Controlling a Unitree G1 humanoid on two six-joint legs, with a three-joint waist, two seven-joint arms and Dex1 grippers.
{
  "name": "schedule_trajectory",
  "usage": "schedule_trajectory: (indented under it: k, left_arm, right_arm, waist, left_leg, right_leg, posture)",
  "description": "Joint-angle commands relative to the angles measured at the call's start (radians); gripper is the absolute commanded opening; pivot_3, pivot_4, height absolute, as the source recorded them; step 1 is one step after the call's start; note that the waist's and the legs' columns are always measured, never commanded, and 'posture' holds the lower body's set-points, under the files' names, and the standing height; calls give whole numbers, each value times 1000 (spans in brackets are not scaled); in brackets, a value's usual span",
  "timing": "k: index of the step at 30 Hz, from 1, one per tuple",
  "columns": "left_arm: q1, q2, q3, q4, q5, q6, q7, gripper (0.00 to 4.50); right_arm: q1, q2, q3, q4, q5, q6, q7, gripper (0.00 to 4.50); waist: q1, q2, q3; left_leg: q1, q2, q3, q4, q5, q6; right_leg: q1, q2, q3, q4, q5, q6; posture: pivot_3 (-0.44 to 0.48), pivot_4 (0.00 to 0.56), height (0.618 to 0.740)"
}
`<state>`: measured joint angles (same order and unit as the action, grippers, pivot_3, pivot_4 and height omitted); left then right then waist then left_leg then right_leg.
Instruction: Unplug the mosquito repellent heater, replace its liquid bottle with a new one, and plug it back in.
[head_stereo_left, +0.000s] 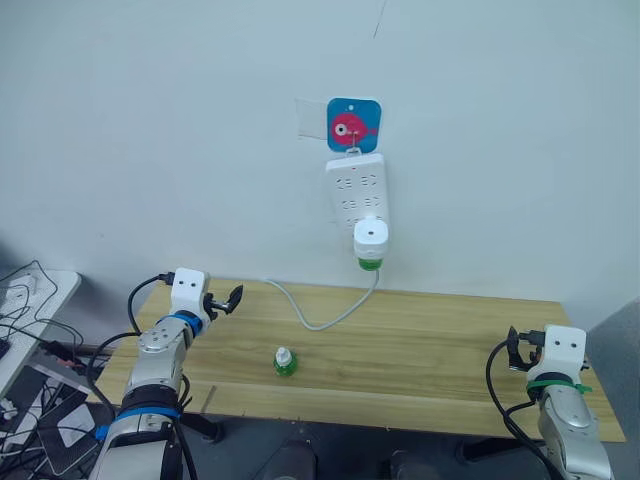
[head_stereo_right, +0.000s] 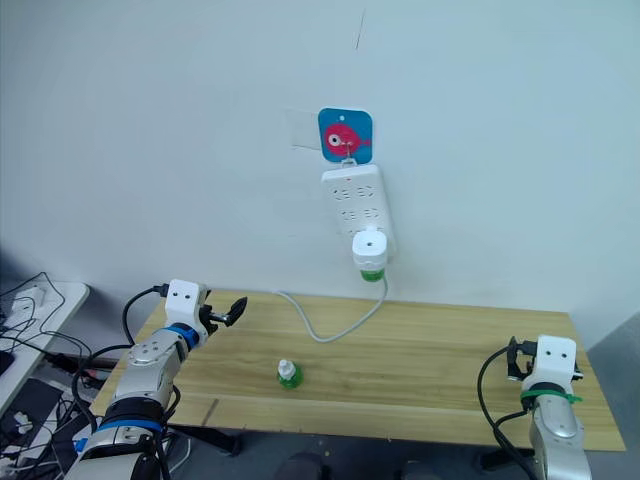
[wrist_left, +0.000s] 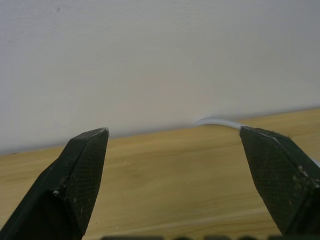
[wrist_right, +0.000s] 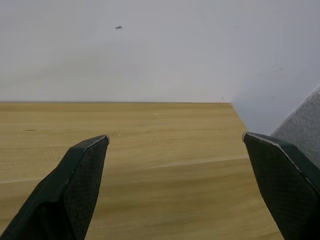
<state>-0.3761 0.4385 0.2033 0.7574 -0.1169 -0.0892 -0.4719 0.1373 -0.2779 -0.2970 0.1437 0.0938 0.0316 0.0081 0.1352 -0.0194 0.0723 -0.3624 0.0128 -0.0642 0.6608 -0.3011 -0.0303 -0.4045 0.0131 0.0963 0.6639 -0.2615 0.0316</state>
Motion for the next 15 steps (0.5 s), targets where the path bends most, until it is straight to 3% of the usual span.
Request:
schedule_trajectory:
  k: [1,15]
  left_arm:
    - [-16,28,21,-21,-18,7,-1,4464]
    - [25,35,40,-64,-30,15,-11,4464]
  right_arm:
    - [-18,-4,-21,-34,0,-6,-11,4500]
    - [-8,-7,-11,-55,-4,6,-3,4500]
  waist:
    - [-1,0,0]
    - [0,0,10]
  left_leg:
    - [0,0,0,0,0,0]
    - [0,0,0,0,0,0]
  right_leg:
    - [0,0,0,0,0,0]
    - [0,0,0,0,0,0]
  posture:
    - [329,93,740]
    - [327,113,740]
